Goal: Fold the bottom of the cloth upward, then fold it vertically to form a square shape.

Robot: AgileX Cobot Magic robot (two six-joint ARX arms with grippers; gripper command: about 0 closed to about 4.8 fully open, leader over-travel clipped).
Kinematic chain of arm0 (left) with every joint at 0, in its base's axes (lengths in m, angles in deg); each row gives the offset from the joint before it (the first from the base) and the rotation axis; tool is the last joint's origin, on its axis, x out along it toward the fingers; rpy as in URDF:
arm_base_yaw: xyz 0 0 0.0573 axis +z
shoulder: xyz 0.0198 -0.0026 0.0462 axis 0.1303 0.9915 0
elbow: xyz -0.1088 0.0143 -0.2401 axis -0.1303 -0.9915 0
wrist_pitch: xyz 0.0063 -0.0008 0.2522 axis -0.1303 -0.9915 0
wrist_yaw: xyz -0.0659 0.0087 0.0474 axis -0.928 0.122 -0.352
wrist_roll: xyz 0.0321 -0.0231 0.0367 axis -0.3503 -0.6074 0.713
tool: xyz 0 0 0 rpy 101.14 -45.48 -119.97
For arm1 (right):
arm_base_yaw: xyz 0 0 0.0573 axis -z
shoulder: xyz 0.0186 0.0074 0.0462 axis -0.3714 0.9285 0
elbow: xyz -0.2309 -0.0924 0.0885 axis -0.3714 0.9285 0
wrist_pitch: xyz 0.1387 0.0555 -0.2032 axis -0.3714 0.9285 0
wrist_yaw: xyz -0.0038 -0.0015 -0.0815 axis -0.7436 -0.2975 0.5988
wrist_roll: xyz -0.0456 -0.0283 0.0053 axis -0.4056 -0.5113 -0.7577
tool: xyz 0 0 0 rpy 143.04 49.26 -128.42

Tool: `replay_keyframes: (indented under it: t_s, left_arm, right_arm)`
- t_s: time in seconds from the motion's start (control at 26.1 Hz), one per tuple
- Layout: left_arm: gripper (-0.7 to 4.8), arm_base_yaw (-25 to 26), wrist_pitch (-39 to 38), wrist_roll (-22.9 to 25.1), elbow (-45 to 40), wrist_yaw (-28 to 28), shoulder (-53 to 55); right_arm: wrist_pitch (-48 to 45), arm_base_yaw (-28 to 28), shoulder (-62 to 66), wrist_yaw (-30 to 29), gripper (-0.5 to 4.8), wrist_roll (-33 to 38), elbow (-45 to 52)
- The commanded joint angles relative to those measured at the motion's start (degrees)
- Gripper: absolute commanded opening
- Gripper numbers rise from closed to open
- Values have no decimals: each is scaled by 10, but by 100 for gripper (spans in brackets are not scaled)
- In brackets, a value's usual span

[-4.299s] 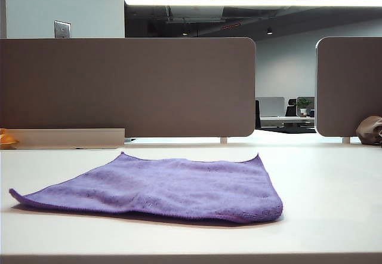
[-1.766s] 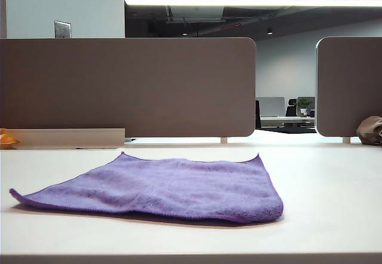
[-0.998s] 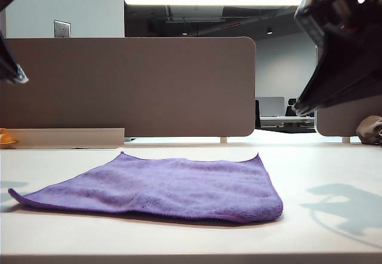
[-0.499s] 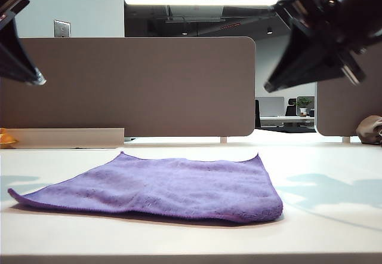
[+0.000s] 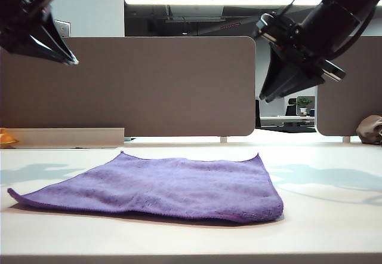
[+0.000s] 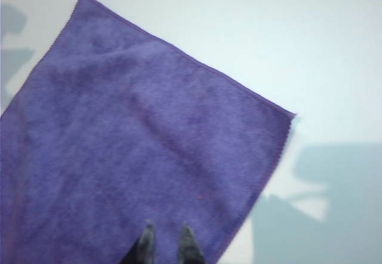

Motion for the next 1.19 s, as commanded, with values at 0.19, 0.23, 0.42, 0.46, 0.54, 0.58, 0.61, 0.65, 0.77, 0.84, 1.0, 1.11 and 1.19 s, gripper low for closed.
replay_keyframes:
  t_s: [0.19, 0.23, 0.42, 0.46, 0.54, 0.58, 0.61, 0.65, 0.77, 0.84, 1.0, 1.11, 1.19]
  left_arm:
    - [30, 1, -8, 39, 99, -3, 131]
    - [30, 1, -7, 48, 107, -3, 143]
    - [31, 1, 0, 130, 139, 13, 205]
    - [31, 1, 2, 144, 139, 16, 210]
    - [67, 1, 21, 169, 140, 30, 227]
    - [95, 2, 34, 169, 140, 36, 238]
    - [95, 2, 42, 168, 140, 37, 244]
    - [95, 3, 55, 168, 140, 36, 255]
    - [95, 2, 83, 168, 140, 33, 277]
    - [95, 2, 91, 168, 140, 33, 291]
    - [122, 0, 106, 166, 140, 20, 305]
    - [122, 0, 132, 162, 140, 14, 308]
    - [122, -1, 139, 162, 140, 8, 308]
  right_arm:
    - [-12, 5, 64, 49, 59, -5, -38]
    - [-13, 5, 73, 49, 59, -8, -44]
    - [-32, 7, 133, 51, 117, -22, -92]
    - [-33, 9, 138, 52, 117, -22, -97]
    - [-32, 13, 156, 51, 117, -24, -113]
    - [-31, 15, 164, 52, 117, -24, -120]
    - [-31, 18, 167, 52, 117, -25, -123]
    - [-33, 20, 172, 51, 117, -34, -125]
    - [-33, 24, 184, 58, 118, -45, -127]
    - [-31, 27, 192, 57, 127, -51, -128]
    - [-35, 28, 199, 57, 151, -64, -129]
    - [-40, 28, 205, 57, 151, -67, -129]
    - [-43, 28, 218, 53, 152, -67, -129]
